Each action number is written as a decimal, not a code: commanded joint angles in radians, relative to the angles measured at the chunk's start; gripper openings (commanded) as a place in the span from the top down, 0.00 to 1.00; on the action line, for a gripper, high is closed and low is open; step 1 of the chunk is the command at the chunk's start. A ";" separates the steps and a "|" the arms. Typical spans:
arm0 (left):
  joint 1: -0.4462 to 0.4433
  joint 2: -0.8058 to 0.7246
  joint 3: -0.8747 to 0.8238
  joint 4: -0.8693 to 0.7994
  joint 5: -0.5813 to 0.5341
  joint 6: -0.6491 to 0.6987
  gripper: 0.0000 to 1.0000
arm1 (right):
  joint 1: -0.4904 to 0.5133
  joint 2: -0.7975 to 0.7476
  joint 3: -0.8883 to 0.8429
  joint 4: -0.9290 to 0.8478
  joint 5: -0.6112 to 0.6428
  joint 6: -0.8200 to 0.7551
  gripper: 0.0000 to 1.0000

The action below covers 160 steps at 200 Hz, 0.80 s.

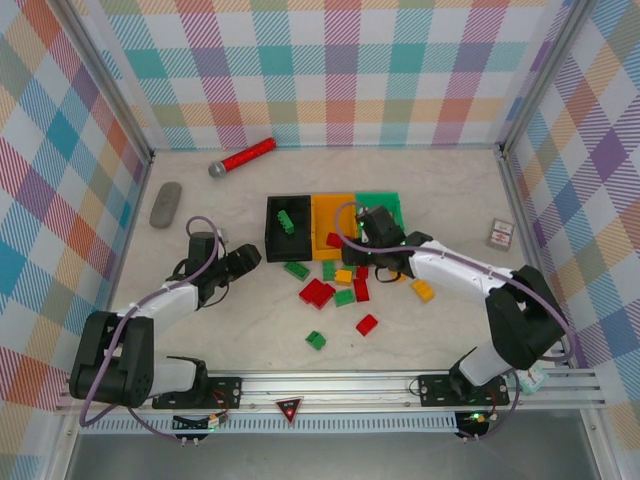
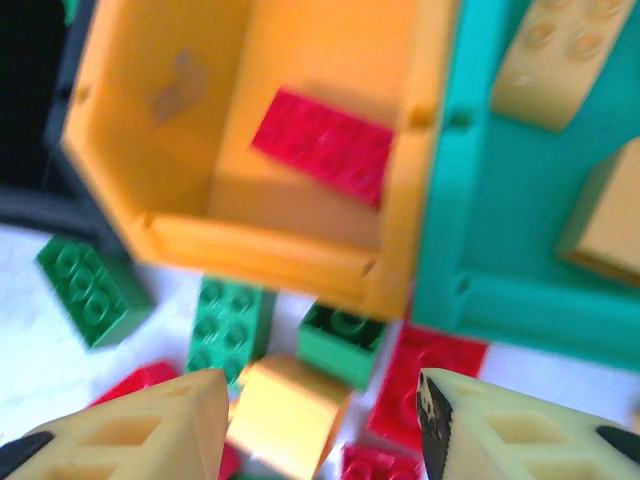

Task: Sort the legos into containers by color
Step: Place the lego in the container, then pick up the lego from the bottom-center of the table.

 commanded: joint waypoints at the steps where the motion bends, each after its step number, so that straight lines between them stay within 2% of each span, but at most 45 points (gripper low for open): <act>1: 0.006 0.024 -0.022 0.085 0.069 -0.017 0.27 | 0.019 -0.052 -0.057 -0.055 0.007 0.011 0.47; 64: 0.006 0.019 -0.029 0.105 0.084 -0.024 0.27 | 0.084 -0.078 -0.152 -0.124 0.047 0.064 0.47; 160: 0.005 0.011 -0.029 0.102 0.090 -0.026 0.27 | 0.119 0.086 -0.090 -0.143 0.093 0.105 0.49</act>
